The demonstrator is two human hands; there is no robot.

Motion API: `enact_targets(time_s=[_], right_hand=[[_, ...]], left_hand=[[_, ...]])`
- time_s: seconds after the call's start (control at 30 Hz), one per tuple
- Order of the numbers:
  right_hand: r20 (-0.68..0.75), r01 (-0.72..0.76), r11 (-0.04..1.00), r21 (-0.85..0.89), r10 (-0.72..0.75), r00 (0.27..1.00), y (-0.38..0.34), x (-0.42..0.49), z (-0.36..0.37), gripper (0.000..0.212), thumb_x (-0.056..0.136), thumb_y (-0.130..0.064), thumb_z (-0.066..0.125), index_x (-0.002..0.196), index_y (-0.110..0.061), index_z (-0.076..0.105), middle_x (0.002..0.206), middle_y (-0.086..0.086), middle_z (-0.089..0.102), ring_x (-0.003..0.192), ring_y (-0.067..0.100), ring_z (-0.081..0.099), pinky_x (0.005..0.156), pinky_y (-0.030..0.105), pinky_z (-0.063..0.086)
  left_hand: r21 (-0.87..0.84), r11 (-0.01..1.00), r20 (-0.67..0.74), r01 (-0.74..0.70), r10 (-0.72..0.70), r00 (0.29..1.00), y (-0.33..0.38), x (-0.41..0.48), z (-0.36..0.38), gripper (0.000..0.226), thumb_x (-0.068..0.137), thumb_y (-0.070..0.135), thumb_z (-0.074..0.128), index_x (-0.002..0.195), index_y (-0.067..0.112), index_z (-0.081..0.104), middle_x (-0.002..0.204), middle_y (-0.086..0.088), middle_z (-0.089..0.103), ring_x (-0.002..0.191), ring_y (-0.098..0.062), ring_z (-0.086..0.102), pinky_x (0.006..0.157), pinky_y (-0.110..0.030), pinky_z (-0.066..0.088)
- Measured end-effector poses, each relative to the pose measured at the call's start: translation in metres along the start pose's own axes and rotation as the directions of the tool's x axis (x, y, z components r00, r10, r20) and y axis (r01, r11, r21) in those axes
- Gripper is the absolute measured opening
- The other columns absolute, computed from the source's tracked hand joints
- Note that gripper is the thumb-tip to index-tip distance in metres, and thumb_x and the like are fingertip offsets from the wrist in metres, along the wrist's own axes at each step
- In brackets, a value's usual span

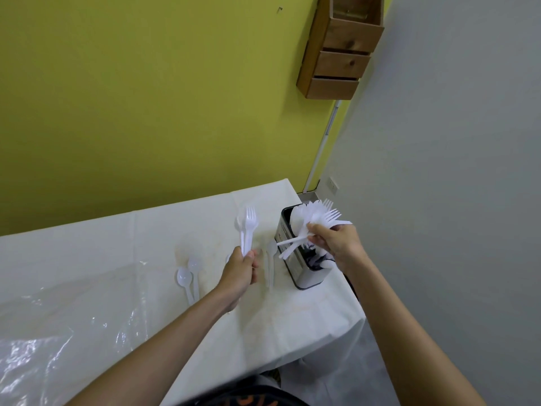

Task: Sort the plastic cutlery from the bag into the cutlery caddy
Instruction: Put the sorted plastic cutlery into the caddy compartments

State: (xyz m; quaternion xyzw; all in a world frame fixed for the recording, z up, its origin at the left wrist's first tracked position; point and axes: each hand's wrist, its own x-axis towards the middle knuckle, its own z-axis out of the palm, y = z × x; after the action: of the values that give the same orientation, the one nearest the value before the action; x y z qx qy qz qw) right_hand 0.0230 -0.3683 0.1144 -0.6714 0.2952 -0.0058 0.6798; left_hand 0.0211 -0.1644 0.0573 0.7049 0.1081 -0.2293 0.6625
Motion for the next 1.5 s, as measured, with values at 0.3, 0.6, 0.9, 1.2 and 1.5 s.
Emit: enact_targets(time_s=[0.3, 0.6, 0.9, 1.2, 1.5], right_hand=[[-0.325, 0.012, 0.999, -0.046, -0.026, 0.945, 0.006, 0.02, -0.016, 0.022, 0.074, -0.009, 0.074, 0.057, -0.01, 0.061, 0.054, -0.001, 0.065, 0.066, 0.02, 0.075, 0.077, 0.038, 0.058], [-0.188, 0.208, 0.863, -0.46, -0.323, 0.928, -0.003, 0.018, -0.018, 0.016, 0.078, -0.016, 0.07, 0.068, -0.003, 0.07, 0.058, -0.004, 0.071, 0.055, 0.0, 0.062, 0.05, 0.02, 0.048], [0.003, 0.333, 0.75, -0.571, -0.404, 0.915, -0.003, 0.029, -0.023, 0.016, 0.079, -0.016, 0.073, 0.067, -0.007, 0.074, 0.058, -0.004, 0.072, 0.052, -0.002, 0.055, 0.052, 0.022, 0.048], [0.218, 0.339, 0.868, -0.362, -0.275, 0.936, -0.009, 0.045, -0.054, 0.013, 0.076, -0.02, 0.08, 0.08, -0.008, 0.076, 0.081, 0.01, 0.076, 0.078, 0.021, 0.074, 0.08, 0.045, 0.06], [0.378, 0.334, 0.916, -0.221, -0.235, 0.896, -0.015, 0.049, -0.059, 0.014, 0.085, 0.003, 0.07, 0.097, 0.009, 0.068, 0.094, 0.019, 0.07, 0.087, 0.022, 0.066, 0.079, 0.031, 0.059]], left_hand=[[-0.182, 0.971, 0.047, 0.157, -0.151, 0.987, 0.006, 0.004, 0.008, 0.037, 0.1, 0.043, 0.03, 0.102, 0.014, 0.052, 0.061, 0.004, 0.026, 0.045, -0.01, 0.018, 0.047, -0.022, 0.02], [-0.333, 0.939, 0.072, 0.086, -0.066, 0.995, 0.014, 0.014, 0.022, 0.026, 0.105, 0.022, 0.031, 0.091, 0.019, 0.053, 0.089, 0.006, 0.056, 0.081, -0.009, 0.052, 0.073, -0.022, 0.036], [-0.406, 0.913, 0.035, -0.038, 0.057, 0.998, 0.03, 0.025, 0.065, 0.014, 0.1, 0.007, 0.044, 0.104, 0.006, 0.057, 0.102, -0.007, 0.059, 0.108, -0.019, 0.054, 0.098, -0.033, 0.043], [-0.09, 0.987, -0.064, -0.131, 0.126, 0.99, 0.027, 0.043, 0.085, 0.012, 0.095, 0.023, 0.056, 0.092, 0.029, 0.066, 0.102, 0.0, 0.07, 0.09, -0.016, 0.059, 0.085, -0.031, 0.047], [-0.148, 0.969, -0.077, -0.197, 0.187, 0.979, 0.024, 0.043, 0.075, 0.007, 0.092, 0.024, 0.061, 0.091, 0.025, 0.068, 0.099, -0.006, 0.071, 0.098, -0.022, 0.067, 0.092, -0.041, 0.054]])
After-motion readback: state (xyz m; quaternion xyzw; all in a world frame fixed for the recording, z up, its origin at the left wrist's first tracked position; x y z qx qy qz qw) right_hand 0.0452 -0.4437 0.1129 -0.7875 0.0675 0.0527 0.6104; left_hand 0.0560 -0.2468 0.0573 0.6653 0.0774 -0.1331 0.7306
